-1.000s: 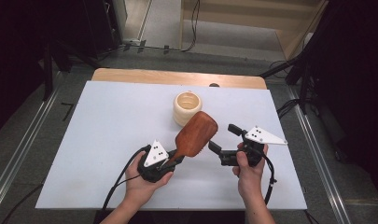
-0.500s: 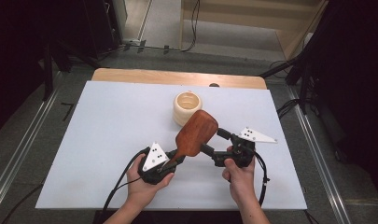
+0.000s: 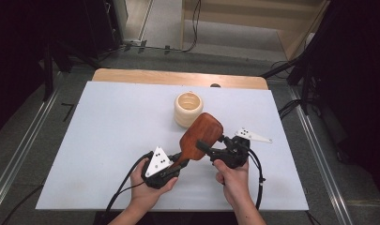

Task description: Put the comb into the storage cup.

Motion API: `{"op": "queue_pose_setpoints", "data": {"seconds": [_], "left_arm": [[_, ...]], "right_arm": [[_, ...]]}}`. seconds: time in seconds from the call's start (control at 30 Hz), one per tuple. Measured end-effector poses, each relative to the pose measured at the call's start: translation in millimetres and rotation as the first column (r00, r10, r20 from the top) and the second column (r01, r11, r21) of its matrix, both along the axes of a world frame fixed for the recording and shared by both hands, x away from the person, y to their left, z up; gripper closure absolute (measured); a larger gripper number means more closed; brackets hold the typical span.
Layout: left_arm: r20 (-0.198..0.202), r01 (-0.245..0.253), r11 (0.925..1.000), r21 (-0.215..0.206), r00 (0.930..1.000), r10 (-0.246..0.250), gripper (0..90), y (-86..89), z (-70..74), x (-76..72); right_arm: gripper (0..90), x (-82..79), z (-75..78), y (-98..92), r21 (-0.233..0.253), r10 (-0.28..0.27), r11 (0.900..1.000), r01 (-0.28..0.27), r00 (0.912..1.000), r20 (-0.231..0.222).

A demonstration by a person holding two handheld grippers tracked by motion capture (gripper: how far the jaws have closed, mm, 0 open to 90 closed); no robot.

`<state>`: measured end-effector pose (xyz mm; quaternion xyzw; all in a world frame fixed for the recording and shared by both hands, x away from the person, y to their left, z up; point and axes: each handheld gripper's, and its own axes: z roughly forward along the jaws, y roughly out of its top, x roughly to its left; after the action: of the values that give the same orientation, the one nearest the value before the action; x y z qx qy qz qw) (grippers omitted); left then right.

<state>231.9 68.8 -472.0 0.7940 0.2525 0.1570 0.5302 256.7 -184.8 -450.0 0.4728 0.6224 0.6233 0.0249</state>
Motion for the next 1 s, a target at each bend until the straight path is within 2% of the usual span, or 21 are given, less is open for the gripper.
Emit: {"op": "queue_pose_setpoints", "data": {"seconds": [0.1,0.2,0.23,0.57,0.77,0.83,0.93,1.0], "left_arm": [[0.004,0.001,1.0,-0.005,1.0,-0.001,72.3,-1.4,-0.9,-1.4],[0.014,0.003,1.0,-0.002,0.9999,-0.003,72.3,-2.5,-1.4,-2.8],[0.018,0.003,1.0,-0.003,0.9998,-0.003,72.3,-3.4,-1.8,-3.6],[0.03,-0.001,1.0,0.002,0.9995,0.001,72.3,-5.8,-4.6,-6.2],[0.04,0.0,1.0,0.004,0.9992,0.0,72.2,-8.9,-6.6,-8.6],[0.041,0.0,1.0,0.003,0.9992,0.0,72.1,-9.5,-7.2,-9.2],[0.042,0.015,0.9999,0.006,0.999,-0.015,71.9,-10.4,-8.1,-8.6],[0.039,0.029,0.9996,-0.005,0.9988,-0.029,71.5,-10.2,-8.4,-8.2]], "right_arm": [[11.8,0.4,-3.0,4.4,0.009,-0.042,0.999,0.042,0.9982,-0.043],[12.7,0.7,-5.0,6.9,0.006,-0.053,0.999,0.053,0.9972,-0.053],[14.8,0.9,-7.4,9.0,0.031,-0.046,0.998,0.048,0.9967,-0.067],[29.2,1.4,-12.8,12.1,0.103,-0.014,0.994,0.024,0.9959,-0.09],[38.0,1.3,-14.5,12.2,0.123,0.005,0.992,0.007,0.9958,-0.092],[41.8,1.7,-15.8,10.2,0.163,0.029,0.987,-0.012,0.9944,-0.102],[46.8,-0.4,-17.1,9.4,0.189,0.047,0.982,-0.029,0.9948,-0.09],[48.6,-2.9,-16.7,8.6,0.188,0.05,0.982,-0.034,0.9957,-0.078]]}}
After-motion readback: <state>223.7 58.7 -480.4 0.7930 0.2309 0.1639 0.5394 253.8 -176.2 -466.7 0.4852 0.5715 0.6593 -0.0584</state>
